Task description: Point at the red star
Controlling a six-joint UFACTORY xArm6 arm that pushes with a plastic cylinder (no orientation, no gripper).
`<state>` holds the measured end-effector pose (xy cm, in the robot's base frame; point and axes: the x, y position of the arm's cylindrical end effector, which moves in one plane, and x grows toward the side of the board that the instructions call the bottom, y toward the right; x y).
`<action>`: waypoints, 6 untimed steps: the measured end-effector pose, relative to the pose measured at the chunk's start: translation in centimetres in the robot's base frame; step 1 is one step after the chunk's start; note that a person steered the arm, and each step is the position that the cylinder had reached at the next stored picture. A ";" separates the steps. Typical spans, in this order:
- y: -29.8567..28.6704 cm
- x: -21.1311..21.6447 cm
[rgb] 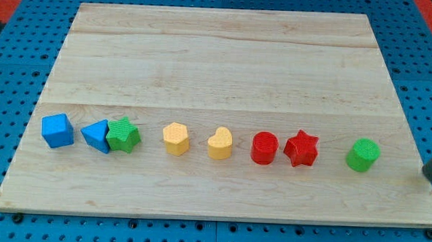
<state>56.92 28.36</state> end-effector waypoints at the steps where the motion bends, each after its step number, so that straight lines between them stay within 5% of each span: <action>1: -8.4 3.4; 6: -16.7 -2.4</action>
